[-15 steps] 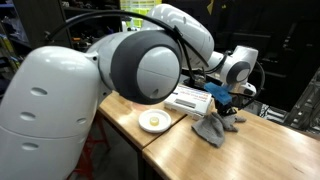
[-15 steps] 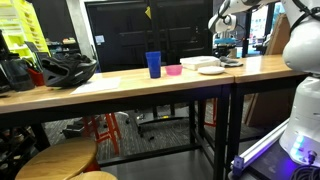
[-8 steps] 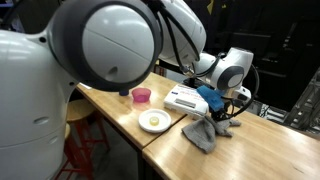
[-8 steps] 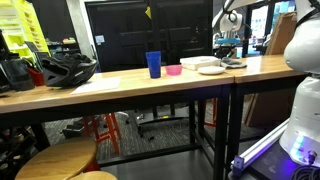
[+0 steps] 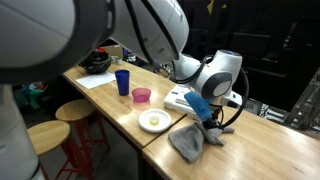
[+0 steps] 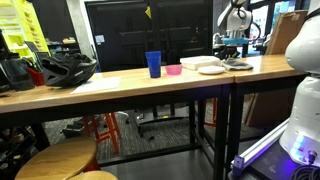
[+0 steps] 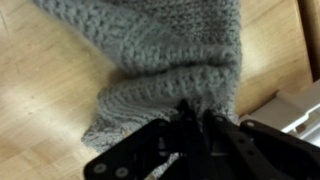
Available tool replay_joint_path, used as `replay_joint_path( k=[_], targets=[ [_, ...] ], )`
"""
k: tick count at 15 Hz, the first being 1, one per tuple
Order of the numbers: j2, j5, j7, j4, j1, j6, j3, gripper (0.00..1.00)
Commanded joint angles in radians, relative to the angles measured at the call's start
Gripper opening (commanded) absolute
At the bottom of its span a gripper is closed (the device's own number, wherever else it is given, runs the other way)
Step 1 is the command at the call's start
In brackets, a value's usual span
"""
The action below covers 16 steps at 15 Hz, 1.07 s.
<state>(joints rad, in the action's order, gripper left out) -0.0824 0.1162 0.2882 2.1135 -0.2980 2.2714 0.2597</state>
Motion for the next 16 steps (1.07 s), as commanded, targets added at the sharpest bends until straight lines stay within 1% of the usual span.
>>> replay_joint_path(
  k=[1, 4, 9, 12, 16],
  targets=[
    [0.107, -0.059, 0.027, 0.199, 0.024, 0.064, 0.003, 0.02],
    [0.172, -0.089, 0.031, 0.282, 0.019, 0.094, -0.001, 0.02],
    [0.269, -0.1, 0.022, 0.388, -0.005, 0.111, 0.001, 0.02],
    [0.288, -0.088, 0.006, 0.408, -0.026, 0.105, 0.012, 0.02],
    [0.278, -0.076, -0.025, 0.4, -0.058, 0.102, 0.045, 0.02]
  ],
)
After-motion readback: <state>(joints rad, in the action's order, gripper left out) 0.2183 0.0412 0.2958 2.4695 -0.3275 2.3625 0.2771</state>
